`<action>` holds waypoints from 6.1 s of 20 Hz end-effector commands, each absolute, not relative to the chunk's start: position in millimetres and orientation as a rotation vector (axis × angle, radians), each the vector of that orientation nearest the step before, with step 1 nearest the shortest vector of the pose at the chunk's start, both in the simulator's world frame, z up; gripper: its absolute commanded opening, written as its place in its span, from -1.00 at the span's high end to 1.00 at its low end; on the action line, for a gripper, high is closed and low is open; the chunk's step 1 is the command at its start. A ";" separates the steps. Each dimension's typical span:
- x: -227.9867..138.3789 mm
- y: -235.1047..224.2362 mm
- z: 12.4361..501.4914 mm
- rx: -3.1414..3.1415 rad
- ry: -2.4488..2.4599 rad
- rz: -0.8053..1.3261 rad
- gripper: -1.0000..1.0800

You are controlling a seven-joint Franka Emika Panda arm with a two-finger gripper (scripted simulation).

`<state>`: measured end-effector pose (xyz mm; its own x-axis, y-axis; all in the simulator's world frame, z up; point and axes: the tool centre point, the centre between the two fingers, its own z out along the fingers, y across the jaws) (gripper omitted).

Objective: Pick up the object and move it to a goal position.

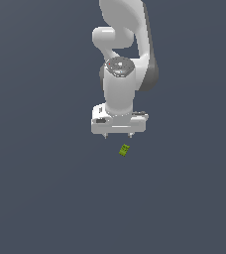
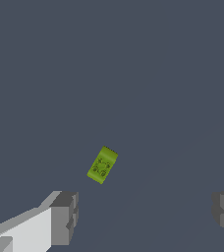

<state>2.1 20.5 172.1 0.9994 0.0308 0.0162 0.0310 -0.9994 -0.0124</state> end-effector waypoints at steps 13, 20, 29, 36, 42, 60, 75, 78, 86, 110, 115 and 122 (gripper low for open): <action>-7.4 39.6 161.5 -3.096 -0.041 0.025 -0.92; -7.3 40.4 155.5 -3.099 0.009 0.024 -0.92; -9.6 46.7 130.6 -3.100 0.207 0.023 -0.92; -14.0 53.4 99.9 -3.087 0.455 0.017 -0.92; -18.1 57.3 78.9 -3.068 0.629 0.009 -0.92; -22.2 60.0 54.6 -3.048 0.761 0.001 -0.92; -22.1 59.9 12.4 -3.047 0.767 0.000 1.00; -22.1 59.9 12.4 -3.047 0.767 0.000 1.00; -22.9 60.9 13.3 -3.047 0.766 0.000 1.00; -112.2 138.6 119.8 -3.047 0.767 0.000 1.00; -129.0 154.5 141.7 -3.047 0.767 -0.001 1.00; -139.9 166.3 157.4 -3.047 0.767 -0.001 1.00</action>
